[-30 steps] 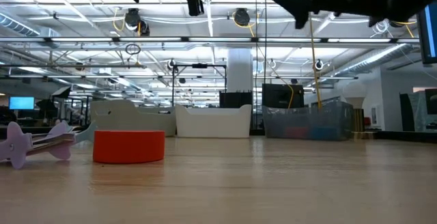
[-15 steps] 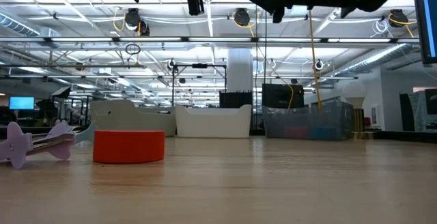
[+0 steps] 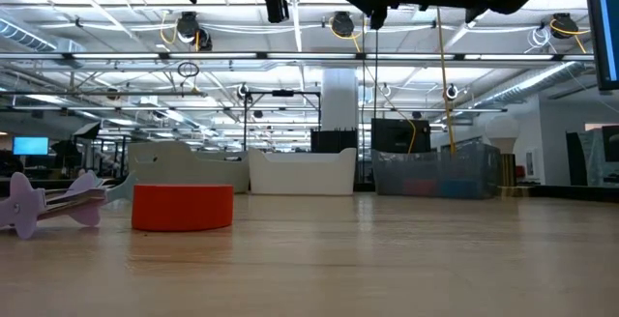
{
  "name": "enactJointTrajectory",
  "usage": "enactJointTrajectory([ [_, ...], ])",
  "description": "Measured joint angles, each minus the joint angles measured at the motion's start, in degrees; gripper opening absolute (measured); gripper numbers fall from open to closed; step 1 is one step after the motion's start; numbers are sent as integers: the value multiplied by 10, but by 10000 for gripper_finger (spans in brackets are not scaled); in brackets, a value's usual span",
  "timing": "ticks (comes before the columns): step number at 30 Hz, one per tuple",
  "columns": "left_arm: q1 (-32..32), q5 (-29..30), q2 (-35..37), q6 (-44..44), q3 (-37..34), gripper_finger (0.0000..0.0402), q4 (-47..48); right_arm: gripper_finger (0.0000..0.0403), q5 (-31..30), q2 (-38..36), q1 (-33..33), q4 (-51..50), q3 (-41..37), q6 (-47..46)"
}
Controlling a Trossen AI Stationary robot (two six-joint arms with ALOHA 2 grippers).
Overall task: Pick and place Stapler, Stapler remover, tape
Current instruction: Put the dark blue tape into the black bin
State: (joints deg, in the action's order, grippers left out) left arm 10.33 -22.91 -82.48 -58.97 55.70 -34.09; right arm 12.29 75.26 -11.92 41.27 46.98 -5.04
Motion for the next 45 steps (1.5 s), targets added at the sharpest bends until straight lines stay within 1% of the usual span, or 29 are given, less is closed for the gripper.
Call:
enactJointTrajectory([
  [7,0,0,0,2,0,52,1,145,0,0,0,-1,1,7],
  [13,0,0,0,2,0,40,1,96,1,-1,0,3,1,14],
  [18,0,1,0,2,0,56,1,48,1,0,0,3,1,15],
  [21,0,2,0,1,0,56,1,28,0,0,0,3,1,15],
  [27,2,1,0,2,0,49,1,31,-1,0,0,3,1,17],
  [35,2,-10,0,44,0,103,0,28,-1,-1,0,0,1,17],
  [37,8,-35,0,51,0,117,1,28,-2,-1,0,0,1,17],
  [41,25,-110,0,43,0,139,7,28,-1,-1,0,0,1,17],
  [45,43,-148,0,39,0,148,21,28,-5,-1,0,-2,1,17],
])
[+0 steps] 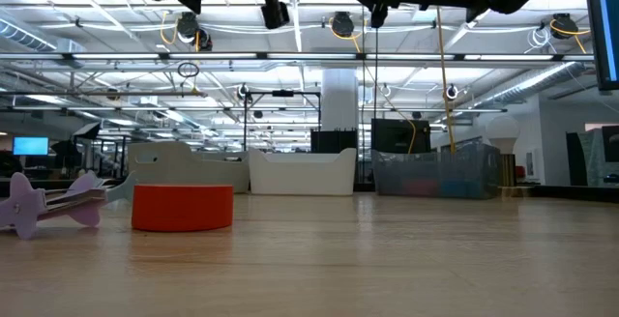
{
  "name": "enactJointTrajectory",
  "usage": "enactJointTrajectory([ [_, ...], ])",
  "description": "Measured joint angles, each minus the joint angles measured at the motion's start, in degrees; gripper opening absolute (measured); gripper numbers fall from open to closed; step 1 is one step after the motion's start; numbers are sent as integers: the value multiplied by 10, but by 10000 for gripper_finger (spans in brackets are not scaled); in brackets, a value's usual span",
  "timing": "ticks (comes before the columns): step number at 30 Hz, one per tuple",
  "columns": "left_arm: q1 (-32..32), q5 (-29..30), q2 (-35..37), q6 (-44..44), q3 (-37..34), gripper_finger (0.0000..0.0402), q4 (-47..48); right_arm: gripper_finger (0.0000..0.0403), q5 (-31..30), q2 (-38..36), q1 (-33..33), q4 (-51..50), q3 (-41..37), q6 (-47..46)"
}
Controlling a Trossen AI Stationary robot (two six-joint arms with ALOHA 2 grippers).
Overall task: Pick and place Stapler, Stapler remover, tape
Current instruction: Put the dark blue tape into the black bin
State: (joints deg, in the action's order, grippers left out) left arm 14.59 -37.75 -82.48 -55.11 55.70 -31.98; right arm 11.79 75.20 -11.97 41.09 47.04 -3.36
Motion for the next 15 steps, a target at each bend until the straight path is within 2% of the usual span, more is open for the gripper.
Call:
enactJointTrajectory([
  [9,44,-15,0,38,0,139,68,28,-29,0,-1,-18,0,0],
  [15,65,-12,0,60,0,132,100,28,-76,-23,-5,-66,0,26],
])
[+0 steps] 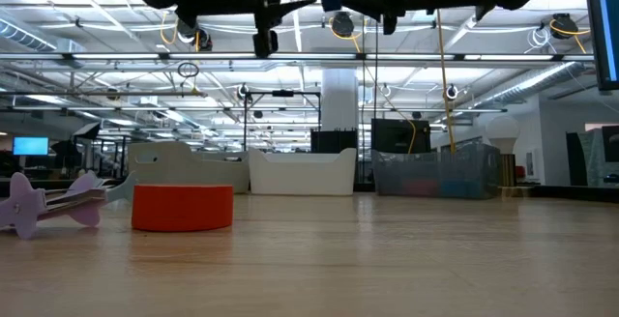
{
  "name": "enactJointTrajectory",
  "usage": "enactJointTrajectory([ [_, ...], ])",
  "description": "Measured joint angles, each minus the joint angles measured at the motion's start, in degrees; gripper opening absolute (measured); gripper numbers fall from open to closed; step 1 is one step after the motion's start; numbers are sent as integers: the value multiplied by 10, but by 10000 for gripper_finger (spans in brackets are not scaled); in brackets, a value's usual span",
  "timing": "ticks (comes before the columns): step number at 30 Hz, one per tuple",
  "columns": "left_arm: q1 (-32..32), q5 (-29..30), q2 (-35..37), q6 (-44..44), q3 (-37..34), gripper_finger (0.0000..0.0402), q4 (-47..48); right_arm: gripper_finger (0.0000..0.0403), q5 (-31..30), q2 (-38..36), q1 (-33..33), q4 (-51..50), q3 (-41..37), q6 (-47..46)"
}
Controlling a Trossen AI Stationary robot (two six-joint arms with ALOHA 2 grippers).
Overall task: Pick and place Stapler, Stapler remover, tape
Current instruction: Put the dark blue tape into the black bin
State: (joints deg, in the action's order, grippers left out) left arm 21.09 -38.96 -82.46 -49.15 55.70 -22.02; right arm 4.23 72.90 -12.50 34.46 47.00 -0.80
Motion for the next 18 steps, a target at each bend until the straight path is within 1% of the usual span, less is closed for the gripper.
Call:
enactJointTrajectory([
  [5,9,1,0,11,0,131,18,30,-52,-37,-10,-74,0,33],
  [13,14,4,0,36,0,131,68,30,-166,-100,-37,-201,0,85],
  [18,14,29,0,79,0,131,129,28,-196,-111,-71,-263,0,105],
])
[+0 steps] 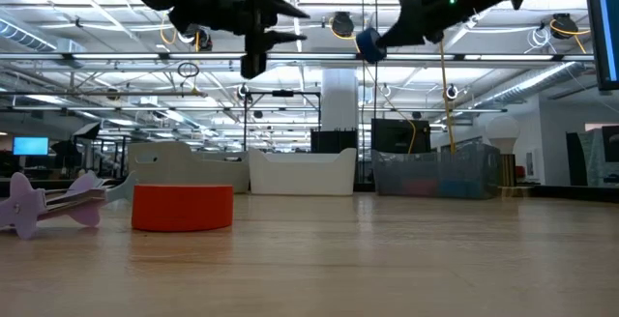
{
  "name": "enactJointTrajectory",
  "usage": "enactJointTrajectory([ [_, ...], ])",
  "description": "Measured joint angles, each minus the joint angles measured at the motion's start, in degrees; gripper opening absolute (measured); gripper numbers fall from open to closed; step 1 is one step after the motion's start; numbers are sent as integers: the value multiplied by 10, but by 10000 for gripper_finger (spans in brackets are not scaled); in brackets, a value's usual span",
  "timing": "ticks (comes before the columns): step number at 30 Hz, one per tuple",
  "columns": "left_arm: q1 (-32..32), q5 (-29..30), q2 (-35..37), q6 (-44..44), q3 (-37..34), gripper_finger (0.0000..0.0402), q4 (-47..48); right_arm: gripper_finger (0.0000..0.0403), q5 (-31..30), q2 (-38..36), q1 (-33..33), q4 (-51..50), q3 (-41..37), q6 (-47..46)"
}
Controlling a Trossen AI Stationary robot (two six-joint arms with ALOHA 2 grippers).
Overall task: Pick and place Stapler, Stapler remover, tape
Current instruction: Put the dark blue tape into the black bin
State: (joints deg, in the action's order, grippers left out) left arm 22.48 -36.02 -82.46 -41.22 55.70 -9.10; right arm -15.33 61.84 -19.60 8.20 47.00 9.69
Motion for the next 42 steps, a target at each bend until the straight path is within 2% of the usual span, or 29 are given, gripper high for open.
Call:
enactJointTrajectory([
  [10,-1,46,0,76,0,131,98,28,3,37,-79,-114,0,2],
  [19,-1,51,0,142,0,131,186,30,6,112,-94,-163,0,-2],
  [27,-1,144,0,191,0,131,291,31,5,150,-99,-183,0,0],
  [35,-1,173,0,206,0,131,305,33,6,176,-108,-209,0,-2],
  [39,0,190,0,208,0,131,304,31,35,190,-108,-199,1,-2],
  [42,-1,197,0,214,0,131,304,33,34,207,-109,-201,0,-1],
])
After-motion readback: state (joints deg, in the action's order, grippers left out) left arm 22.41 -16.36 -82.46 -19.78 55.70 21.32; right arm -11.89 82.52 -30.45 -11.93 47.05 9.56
